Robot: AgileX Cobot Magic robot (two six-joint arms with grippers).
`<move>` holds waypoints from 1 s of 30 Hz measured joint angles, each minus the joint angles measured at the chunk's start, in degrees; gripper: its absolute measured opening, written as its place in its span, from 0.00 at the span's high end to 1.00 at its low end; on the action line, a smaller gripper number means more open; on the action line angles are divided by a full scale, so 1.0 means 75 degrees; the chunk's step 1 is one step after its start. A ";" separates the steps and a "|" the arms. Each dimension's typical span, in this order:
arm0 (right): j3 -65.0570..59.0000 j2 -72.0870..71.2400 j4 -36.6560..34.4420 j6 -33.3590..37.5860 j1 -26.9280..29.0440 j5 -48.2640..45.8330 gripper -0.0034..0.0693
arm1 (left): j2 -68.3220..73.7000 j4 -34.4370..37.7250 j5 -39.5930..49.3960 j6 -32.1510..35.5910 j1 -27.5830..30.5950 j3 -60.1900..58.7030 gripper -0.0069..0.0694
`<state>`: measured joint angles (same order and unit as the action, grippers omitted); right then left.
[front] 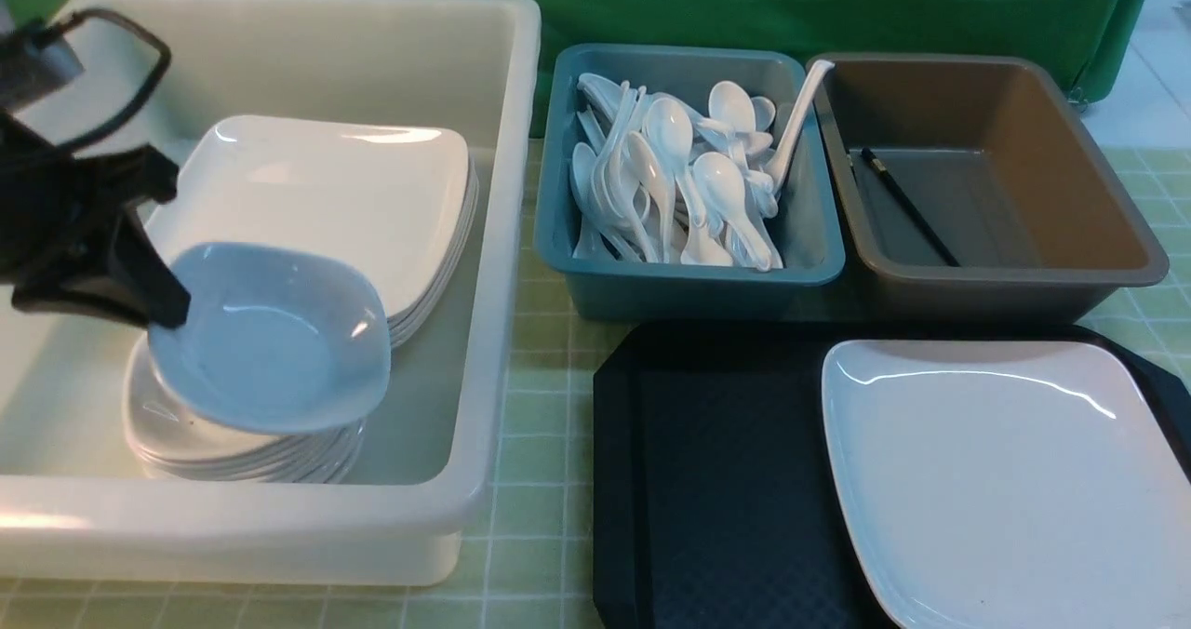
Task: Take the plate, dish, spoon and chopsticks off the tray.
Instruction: Use the left arm to put the small plate into the large storage box on the left
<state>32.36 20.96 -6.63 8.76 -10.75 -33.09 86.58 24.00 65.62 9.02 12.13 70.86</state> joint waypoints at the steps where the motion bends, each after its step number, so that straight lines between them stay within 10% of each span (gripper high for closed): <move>1: 0.0000 0.0000 0.0000 0.0000 0.0000 0.0016 0.62 | 0.0000 -0.0023 -0.0190 0.0000 0.0000 -0.0170 0.89; 13: 0.0000 0.0008 0.0000 0.0000 0.0000 0.0057 0.63 | -0.0017 -0.0412 -0.0775 -0.0024 0.0000 -0.0595 0.89; 22: 0.0215 0.0931 -0.0007 -0.0008 0.0000 0.0087 0.92 | -0.0034 -0.1361 -0.1024 -0.0703 0.0000 -0.0595 0.89; 30: 0.0215 0.1823 -0.0007 -0.0006 0.0000 0.0087 0.95 | -0.0034 -0.1354 -0.1138 -0.0749 0.0000 -0.0610 0.89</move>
<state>33.97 34.64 -6.68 8.72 -10.75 -32.43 86.33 13.84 57.09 3.41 12.13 66.29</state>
